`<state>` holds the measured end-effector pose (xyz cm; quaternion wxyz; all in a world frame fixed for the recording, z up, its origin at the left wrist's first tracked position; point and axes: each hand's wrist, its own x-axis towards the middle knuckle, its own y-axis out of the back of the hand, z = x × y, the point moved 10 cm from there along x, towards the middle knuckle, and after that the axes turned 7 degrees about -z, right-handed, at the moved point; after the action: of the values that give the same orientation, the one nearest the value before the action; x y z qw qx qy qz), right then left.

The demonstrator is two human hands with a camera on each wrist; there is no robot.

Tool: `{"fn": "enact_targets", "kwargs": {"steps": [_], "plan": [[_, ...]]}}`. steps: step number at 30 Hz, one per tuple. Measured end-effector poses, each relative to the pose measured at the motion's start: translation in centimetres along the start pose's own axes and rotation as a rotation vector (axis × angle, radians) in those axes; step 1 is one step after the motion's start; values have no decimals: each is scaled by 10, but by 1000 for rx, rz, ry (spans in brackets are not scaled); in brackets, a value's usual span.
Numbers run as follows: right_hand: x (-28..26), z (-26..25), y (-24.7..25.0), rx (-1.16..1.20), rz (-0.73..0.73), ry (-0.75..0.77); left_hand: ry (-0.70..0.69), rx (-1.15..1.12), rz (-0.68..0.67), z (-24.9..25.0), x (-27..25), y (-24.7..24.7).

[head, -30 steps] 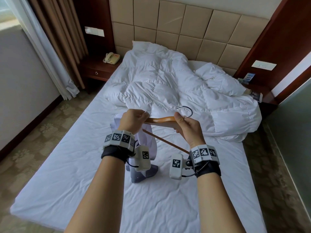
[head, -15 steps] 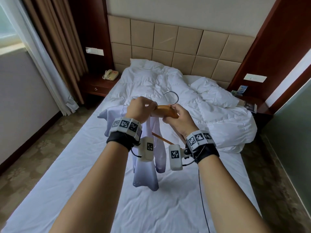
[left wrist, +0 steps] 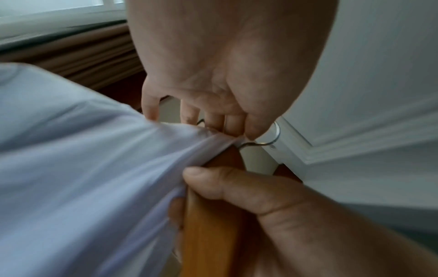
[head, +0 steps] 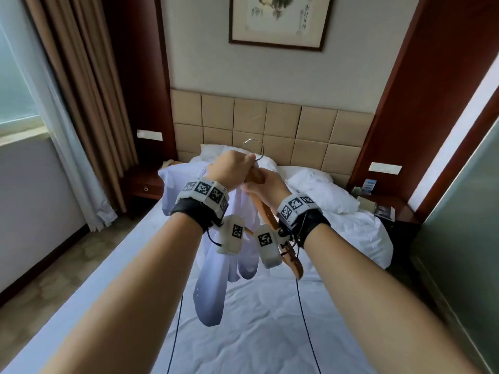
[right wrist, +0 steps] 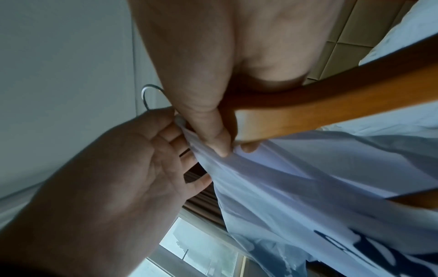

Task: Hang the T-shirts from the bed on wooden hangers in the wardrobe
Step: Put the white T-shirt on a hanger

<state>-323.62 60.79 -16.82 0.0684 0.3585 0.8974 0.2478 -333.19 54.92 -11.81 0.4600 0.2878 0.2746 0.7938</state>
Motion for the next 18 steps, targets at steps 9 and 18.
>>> {"fn": "enact_targets", "kwargs": {"steps": [9, 18], "plan": [[-18, -53, 87, -42, 52, 143, -38, 482, 40, 97, 11, 18], [-39, -83, 147, -20, 76, 270, 5, 311, -186, 147, 26, 14]]}}
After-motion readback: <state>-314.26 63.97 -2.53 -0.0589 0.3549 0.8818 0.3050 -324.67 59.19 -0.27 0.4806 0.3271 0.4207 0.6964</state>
